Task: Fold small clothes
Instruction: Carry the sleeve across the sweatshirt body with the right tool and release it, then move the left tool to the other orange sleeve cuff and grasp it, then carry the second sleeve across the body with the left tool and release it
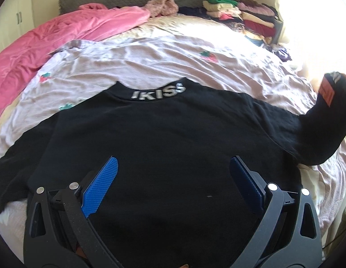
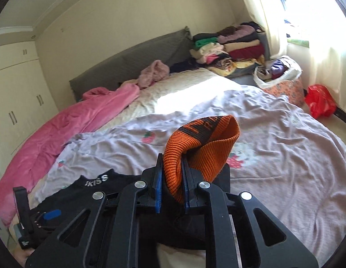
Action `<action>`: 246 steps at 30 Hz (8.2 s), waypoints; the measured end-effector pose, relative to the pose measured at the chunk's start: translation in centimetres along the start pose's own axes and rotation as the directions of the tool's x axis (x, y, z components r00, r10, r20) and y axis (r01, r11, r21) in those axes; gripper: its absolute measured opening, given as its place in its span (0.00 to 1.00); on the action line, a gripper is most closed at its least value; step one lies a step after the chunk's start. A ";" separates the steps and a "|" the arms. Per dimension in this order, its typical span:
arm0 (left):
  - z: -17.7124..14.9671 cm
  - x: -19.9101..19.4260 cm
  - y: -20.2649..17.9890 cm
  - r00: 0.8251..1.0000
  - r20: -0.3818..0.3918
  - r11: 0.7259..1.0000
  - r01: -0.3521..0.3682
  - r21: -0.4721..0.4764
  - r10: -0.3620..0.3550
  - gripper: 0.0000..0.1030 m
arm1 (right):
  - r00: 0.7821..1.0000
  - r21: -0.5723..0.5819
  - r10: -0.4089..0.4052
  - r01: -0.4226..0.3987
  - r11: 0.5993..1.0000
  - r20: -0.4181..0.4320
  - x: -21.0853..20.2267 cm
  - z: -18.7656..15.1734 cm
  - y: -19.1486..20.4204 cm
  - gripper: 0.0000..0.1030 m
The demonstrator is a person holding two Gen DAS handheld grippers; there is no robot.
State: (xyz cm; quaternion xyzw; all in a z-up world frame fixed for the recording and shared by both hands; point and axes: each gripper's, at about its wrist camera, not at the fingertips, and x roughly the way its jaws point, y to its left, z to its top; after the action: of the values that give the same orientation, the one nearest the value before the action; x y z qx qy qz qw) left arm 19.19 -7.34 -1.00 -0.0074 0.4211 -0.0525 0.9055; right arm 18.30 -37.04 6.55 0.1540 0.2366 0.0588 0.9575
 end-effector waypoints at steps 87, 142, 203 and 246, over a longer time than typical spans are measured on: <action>-0.2 -3.9 13.7 0.986 0.156 0.977 0.083 -0.197 -0.052 0.17 | 0.929 -0.225 -0.012 -0.077 0.971 -0.370 8.1 -10.0 11.8 0.48; -3.7 -6.1 15.1 0.995 0.098 0.985 -0.008 -0.174 0.025 0.91 | 0.941 -0.222 0.027 -0.108 0.969 -0.338 7.1 -9.8 16.6 0.95; -16.3 -12.6 43.7 0.942 -0.019 0.599 -0.229 -0.767 0.336 0.58 | 0.874 -0.369 0.195 -0.377 0.850 -0.444 9.2 -14.6 35.6 0.95; -2.9 -12.5 18.2 0.944 0.314 0.938 0.199 -0.284 -0.105 0.07 | 0.915 -0.084 0.163 -0.208 0.975 -0.370 6.0 -11.1 17.0 0.95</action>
State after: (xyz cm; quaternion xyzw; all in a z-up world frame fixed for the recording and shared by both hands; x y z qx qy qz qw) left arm 10.58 12.07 5.61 -0.1907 0.2831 -0.0542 0.9384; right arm 17.69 -16.87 0.11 0.1038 0.3885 0.1908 0.8955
